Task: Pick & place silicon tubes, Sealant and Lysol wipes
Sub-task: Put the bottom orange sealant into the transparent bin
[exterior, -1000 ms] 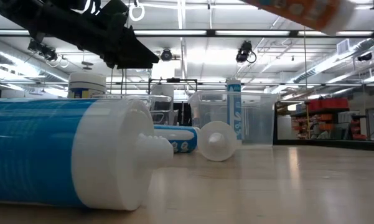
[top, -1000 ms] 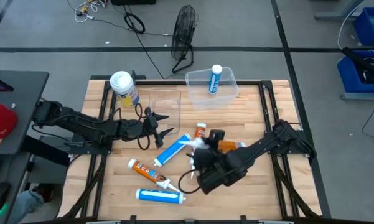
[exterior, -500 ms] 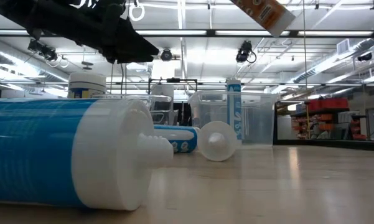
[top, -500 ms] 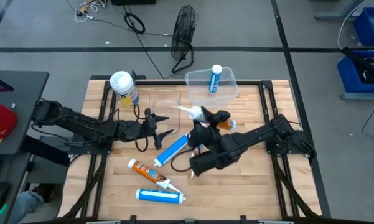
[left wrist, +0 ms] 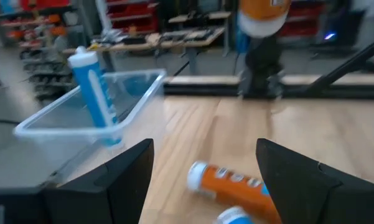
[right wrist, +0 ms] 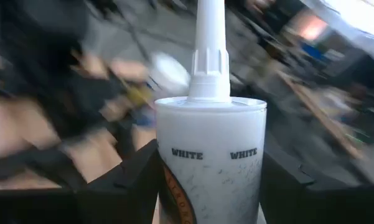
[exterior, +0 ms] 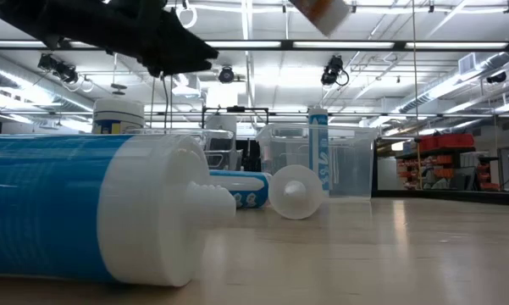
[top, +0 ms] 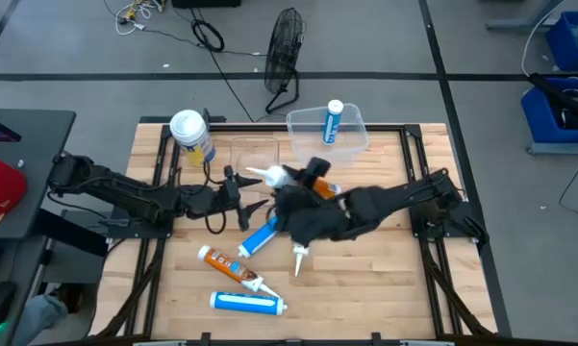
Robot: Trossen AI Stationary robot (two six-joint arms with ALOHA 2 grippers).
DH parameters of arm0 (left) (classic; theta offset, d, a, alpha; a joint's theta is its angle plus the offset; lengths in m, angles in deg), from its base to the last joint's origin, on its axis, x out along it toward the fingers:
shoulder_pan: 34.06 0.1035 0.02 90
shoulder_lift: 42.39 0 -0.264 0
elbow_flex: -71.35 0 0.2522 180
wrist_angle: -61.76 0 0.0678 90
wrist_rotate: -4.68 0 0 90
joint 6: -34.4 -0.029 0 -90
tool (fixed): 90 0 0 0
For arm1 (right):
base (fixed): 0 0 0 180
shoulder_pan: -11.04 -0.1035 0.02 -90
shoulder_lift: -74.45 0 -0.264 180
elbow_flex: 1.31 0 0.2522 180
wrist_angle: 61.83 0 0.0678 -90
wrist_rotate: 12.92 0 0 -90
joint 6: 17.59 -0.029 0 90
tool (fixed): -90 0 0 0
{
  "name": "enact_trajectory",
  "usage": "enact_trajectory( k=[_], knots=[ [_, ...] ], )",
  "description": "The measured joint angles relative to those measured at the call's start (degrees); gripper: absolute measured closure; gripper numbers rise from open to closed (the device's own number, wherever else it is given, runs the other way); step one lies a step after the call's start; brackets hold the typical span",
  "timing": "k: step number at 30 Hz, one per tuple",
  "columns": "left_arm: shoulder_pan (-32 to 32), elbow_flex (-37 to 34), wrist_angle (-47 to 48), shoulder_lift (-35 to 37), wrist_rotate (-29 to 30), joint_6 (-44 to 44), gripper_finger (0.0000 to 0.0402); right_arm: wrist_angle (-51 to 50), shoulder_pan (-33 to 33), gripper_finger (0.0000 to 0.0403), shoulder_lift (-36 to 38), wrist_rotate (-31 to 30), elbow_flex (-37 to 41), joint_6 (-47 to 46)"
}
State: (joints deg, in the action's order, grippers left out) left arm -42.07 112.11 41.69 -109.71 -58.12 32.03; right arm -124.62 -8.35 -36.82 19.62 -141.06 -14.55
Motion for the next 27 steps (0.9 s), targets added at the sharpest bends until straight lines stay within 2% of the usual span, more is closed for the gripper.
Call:
enact_trajectory(
  k=[6, 9, 13, 18, 21, 27],
  knots=[
    [-0.4, 0.0, -8.0, 1.3, -8.0, -1.7, 0.0113, 15.6, 2.5, 0.0192, 3.8, 21.6, 0.0, 10.0],
    [-1.0, 0.0, -9.9, 3.1, -10.2, -3.1, 0.0113, 18.1, 3.7, 0.0192, 4.4, 28.5, 0.0, 11.9],
    [-1.8, 0.0, -13.0, 7.0, -10.3, -6.9, 0.0113, 18.6, 5.1, 0.0192, 4.4, 31.0, 0.3, 11.3],
    [-2.3, 0.0, -14.7, 11.0, -10.7, -9.3, 0.0113, 25.8, 6.4, 0.0192, 4.5, 32.8, 4.2, 10.8],
    [-2.3, 0.0, -15.7, 11.9, -11.3, -10.8, 0.0113, 31.0, 7.4, 0.0192, 4.4, 36.9, 5.8, 10.4],
    [-2.3, 0.0, -16.8, 12.0, -14.6, -10.3, 0.0113, 36.6, 9.7, 0.0191, 4.4, 41.2, 10.1, 8.9]
  ],
)
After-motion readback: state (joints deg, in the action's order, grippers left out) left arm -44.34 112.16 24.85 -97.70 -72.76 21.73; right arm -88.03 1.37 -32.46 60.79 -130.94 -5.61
